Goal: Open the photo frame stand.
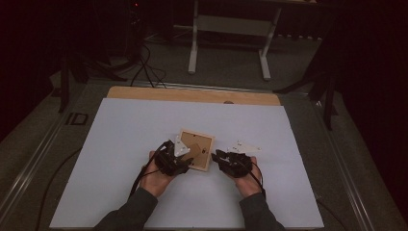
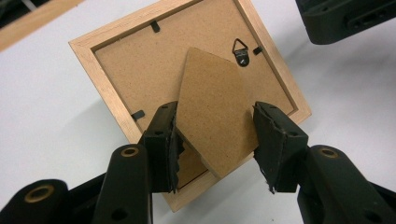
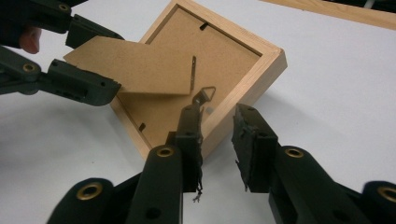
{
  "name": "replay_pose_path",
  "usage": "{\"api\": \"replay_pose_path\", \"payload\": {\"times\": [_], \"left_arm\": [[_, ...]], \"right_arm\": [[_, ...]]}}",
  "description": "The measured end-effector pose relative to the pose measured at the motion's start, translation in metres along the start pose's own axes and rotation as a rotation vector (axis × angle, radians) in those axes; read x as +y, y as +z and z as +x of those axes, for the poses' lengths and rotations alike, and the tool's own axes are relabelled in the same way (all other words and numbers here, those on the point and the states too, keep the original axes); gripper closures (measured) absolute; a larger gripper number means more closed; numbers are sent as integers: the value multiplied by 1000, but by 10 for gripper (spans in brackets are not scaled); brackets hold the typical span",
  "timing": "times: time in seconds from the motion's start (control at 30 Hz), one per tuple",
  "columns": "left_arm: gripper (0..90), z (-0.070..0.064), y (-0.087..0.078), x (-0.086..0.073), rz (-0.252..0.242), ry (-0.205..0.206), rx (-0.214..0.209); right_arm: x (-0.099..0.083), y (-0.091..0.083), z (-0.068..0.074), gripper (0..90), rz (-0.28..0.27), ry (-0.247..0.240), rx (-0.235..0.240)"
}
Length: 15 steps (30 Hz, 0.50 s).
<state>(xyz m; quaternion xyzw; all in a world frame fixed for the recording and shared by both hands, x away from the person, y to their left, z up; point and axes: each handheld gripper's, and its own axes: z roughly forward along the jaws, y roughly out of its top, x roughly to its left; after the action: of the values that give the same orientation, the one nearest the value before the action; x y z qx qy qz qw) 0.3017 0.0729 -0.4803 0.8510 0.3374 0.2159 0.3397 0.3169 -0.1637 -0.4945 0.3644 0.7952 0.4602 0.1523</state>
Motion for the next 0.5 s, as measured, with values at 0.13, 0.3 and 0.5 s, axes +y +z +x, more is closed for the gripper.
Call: {"api": "replay_pose_path", "payload": {"times": [0.13, 0.3, 0.5], "left_arm": [[532, -5, -1, -3, -22, 20, 21], [531, -7, -2, -4, -33, 47, 37], [530, -10, -3, -7, -49, 71, 49]], "right_arm": [[1, -1, -2, 682, -4, 3, 1], [5, -3, -5, 662, -11, 0, 10], [15, -8, -11, 627, -35, -4, 22]]}}
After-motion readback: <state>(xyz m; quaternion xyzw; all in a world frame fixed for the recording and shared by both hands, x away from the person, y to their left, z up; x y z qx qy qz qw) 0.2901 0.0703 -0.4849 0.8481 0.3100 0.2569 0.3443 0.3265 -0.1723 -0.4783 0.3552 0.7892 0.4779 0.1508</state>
